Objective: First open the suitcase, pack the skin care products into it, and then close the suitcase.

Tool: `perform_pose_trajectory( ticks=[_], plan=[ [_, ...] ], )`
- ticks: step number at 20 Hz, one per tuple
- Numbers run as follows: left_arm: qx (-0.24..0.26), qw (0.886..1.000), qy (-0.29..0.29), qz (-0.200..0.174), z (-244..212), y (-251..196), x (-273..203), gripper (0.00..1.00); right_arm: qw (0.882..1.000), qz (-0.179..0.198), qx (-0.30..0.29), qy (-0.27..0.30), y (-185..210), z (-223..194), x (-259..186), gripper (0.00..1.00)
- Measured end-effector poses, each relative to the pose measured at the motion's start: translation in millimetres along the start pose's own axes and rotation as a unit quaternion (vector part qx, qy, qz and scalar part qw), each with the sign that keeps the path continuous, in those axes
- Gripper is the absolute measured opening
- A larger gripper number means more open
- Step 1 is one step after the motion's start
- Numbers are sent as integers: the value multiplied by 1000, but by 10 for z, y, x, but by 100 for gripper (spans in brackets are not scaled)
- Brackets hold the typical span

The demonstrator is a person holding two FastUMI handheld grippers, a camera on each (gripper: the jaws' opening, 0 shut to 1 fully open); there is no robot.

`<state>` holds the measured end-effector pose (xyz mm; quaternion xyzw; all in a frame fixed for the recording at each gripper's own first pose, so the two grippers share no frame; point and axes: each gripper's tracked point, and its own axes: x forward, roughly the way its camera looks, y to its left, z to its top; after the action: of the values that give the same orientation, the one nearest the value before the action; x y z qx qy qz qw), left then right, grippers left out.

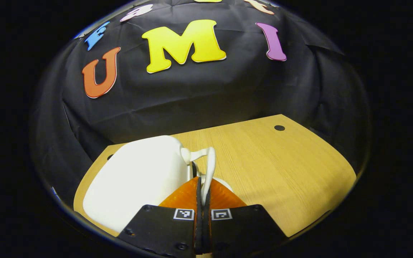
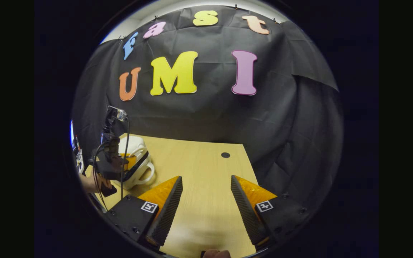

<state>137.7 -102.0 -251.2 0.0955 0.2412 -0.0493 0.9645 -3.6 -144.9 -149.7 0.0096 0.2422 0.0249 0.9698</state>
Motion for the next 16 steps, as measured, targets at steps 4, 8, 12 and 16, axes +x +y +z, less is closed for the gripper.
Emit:
perform_pose_trajectory(
  ticks=[4, 8, 12, 16],
  plan=[
    [13, 1000, 6, 18, -125, -109, 94, 6, 1000, 12, -2, 12, -57, -66, 96, 81],
    [11, 1000, 4, 23, -188, -210, 134, 18, 999, 32, -16, 18, -13, -72, 241, 80],
    [-25, 999, -30, -11, 12, -469, -38, 87, 996, 75, -43, 4, 240, 44, 429, 81],
    [-74, 992, -102, -20, 557, -430, -554, 96, 994, 88, -45, -50, 451, 519, 414, 81]
  ],
)
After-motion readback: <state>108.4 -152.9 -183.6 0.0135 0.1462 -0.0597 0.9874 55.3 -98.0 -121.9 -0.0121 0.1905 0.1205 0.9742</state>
